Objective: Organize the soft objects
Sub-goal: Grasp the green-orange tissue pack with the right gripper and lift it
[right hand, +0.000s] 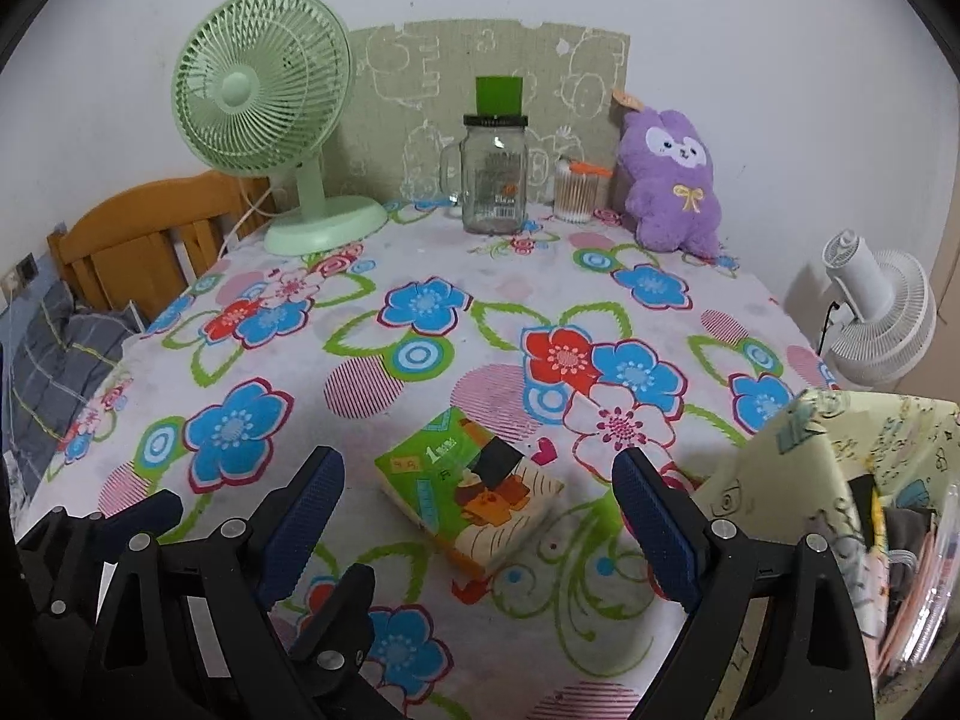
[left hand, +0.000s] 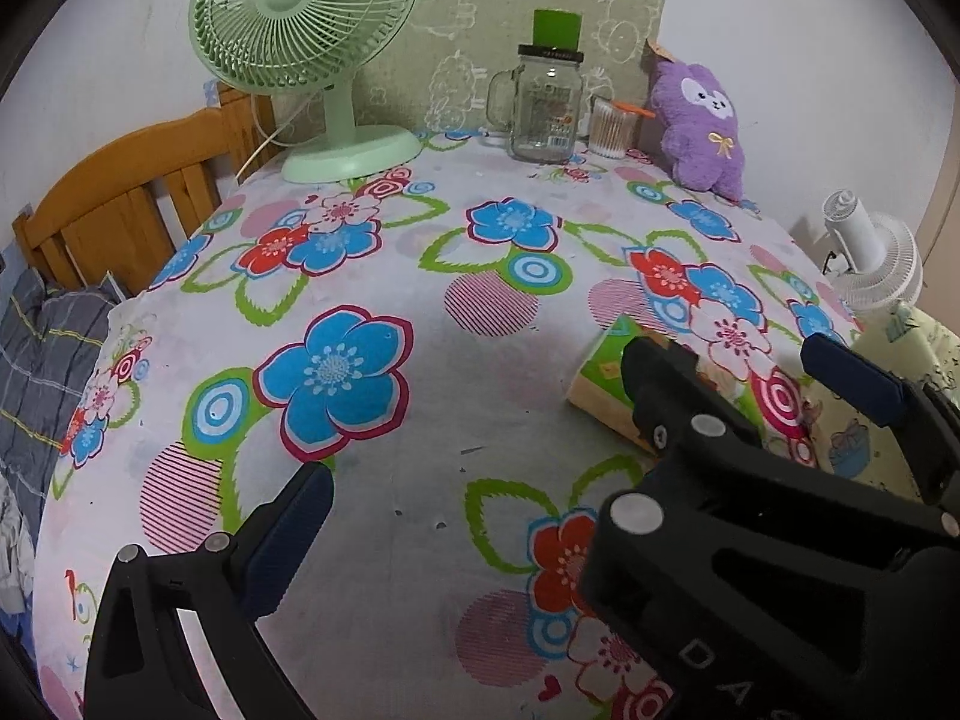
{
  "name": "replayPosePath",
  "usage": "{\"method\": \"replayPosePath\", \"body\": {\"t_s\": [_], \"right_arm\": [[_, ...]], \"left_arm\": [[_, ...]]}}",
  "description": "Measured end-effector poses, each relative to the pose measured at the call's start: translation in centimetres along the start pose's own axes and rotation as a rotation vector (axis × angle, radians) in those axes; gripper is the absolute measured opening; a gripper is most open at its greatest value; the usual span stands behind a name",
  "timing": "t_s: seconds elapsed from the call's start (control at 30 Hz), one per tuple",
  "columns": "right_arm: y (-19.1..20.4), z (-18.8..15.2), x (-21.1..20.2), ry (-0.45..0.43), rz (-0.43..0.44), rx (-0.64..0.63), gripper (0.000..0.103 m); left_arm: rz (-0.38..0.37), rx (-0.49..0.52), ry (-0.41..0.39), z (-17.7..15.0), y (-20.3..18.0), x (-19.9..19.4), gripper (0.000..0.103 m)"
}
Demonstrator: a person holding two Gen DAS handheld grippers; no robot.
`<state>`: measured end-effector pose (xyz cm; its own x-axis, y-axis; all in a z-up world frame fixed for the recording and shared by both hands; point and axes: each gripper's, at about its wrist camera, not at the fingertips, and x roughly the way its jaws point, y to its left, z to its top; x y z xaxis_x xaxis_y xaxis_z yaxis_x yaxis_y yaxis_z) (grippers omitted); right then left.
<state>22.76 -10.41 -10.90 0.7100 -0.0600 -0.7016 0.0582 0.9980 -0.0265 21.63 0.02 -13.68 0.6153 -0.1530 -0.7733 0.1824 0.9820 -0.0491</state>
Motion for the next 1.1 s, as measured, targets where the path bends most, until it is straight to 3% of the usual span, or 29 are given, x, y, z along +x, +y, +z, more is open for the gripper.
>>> {"method": "replayPosePath", "body": {"t_s": [0.5,0.53,0.6,0.8,1.1], "right_arm": [[0.3,-0.9,4.1,0.126,0.027,-0.002,0.092],[0.3,-0.9,4.2,0.129,0.029,-0.002,0.089],[0.3,-1.0,4.3,0.137,0.03,0.003,0.075],[0.2,-1.2,4.1,0.145,0.036,0.005,0.053],[0.1,-1.8,2.0,0.141,0.071,0.017,0.038]], "left_arm": [[0.039,0.001,0.064,-0.4,0.3,2.6,0.102],[0.04,0.001,0.066,-0.4,0.4,2.6,0.102],[0.043,0.002,0.067,-0.4,0.3,2.7,0.102],[0.042,0.014,0.061,-0.5,0.3,2.4,0.103],[0.043,0.024,0.033,-1.2,-0.2,0.5,0.102]]}}
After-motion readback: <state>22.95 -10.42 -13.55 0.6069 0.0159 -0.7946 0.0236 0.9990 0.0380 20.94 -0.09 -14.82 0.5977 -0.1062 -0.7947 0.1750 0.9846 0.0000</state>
